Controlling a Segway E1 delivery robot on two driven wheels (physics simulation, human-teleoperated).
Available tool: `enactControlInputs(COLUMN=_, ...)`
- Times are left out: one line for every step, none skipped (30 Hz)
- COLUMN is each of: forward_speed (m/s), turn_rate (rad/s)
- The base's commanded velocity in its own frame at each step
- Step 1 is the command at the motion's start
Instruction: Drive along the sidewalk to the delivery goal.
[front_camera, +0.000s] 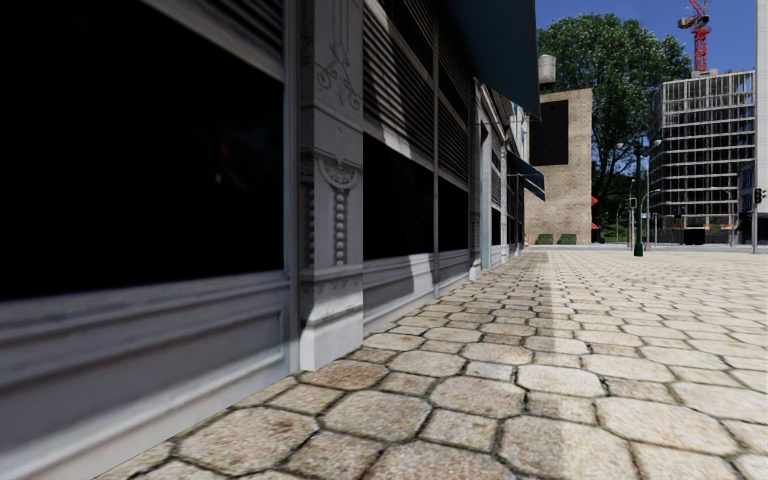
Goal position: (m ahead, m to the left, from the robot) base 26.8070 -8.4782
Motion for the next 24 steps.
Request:
enactControlInputs(forward_speed=0.00, turn_rate=0.00)
enactControlInputs(forward_speed=0.00, turn_rate=0.00)
enactControlInputs(forward_speed=0.00, turn_rate=0.00)
enactControlInputs(forward_speed=0.00, turn_rate=0.00)
enactControlInputs(forward_speed=0.00, turn_rate=0.00)
enactControlInputs(forward_speed=0.00, turn_rate=0.00)
enactControlInputs(forward_speed=0.00, turn_rate=0.00)
enactControlInputs(forward_speed=0.00, turn_rate=0.00)
enactControlInputs(forward_speed=0.00, turn_rate=0.00)
enactControlInputs(forward_speed=0.05, turn_rate=0.00)
enactControlInputs(forward_speed=0.29, turn_rate=0.00)
enactControlInputs(forward_speed=0.29, turn_rate=0.00)
enactControlInputs(forward_speed=0.47, turn_rate=0.00)
enactControlInputs(forward_speed=0.71, turn_rate=0.00)
enactControlInputs(forward_speed=0.99, turn_rate=-0.05)
enactControlInputs(forward_speed=0.99, turn_rate=-0.05)
enactControlInputs(forward_speed=1.14, turn_rate=-0.21)
enactControlInputs(forward_speed=1.17, turn_rate=-0.24)
enactControlInputs(forward_speed=1.18, turn_rate=-0.25)
enactControlInputs(forward_speed=1.18, turn_rate=-0.25)
enactControlInputs(forward_speed=1.23, turn_rate=-0.25)
enactControlInputs(forward_speed=1.29, turn_rate=-0.26)
enactControlInputs(forward_speed=1.40, turn_rate=-0.26)
enactControlInputs(forward_speed=1.40, turn_rate=-0.26)
